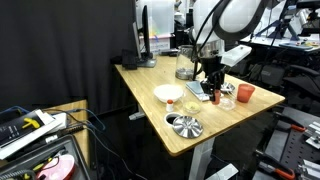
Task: Pick the small orange cup and pour its contents into the glass cup
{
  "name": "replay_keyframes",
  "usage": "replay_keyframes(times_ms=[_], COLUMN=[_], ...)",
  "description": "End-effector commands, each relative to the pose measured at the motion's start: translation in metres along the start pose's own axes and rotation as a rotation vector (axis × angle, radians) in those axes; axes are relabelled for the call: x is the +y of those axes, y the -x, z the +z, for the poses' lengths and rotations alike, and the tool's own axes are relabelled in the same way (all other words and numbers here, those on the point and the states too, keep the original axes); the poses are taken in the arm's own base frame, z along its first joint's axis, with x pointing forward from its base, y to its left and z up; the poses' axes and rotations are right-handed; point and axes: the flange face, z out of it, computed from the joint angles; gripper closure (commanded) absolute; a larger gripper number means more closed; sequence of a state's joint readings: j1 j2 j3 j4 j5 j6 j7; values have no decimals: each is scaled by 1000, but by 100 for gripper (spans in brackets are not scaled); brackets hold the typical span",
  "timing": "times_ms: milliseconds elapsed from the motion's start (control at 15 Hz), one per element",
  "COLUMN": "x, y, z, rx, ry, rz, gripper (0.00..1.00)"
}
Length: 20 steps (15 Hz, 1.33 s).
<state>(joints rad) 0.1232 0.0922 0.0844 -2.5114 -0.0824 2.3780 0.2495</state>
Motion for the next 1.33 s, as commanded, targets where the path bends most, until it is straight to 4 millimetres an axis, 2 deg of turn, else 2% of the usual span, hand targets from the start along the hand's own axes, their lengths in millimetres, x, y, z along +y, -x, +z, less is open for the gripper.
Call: replay_keyframes(times_ms=[0,400,800,1267], x=[14,18,16,18], y=[9,16,29,27], z=[16,47,75,85], rx=[113,172,112,94], ry=[-114,-141,-95,-44], rz=[34,9,-44,-92], gripper=[84,84,84,84])
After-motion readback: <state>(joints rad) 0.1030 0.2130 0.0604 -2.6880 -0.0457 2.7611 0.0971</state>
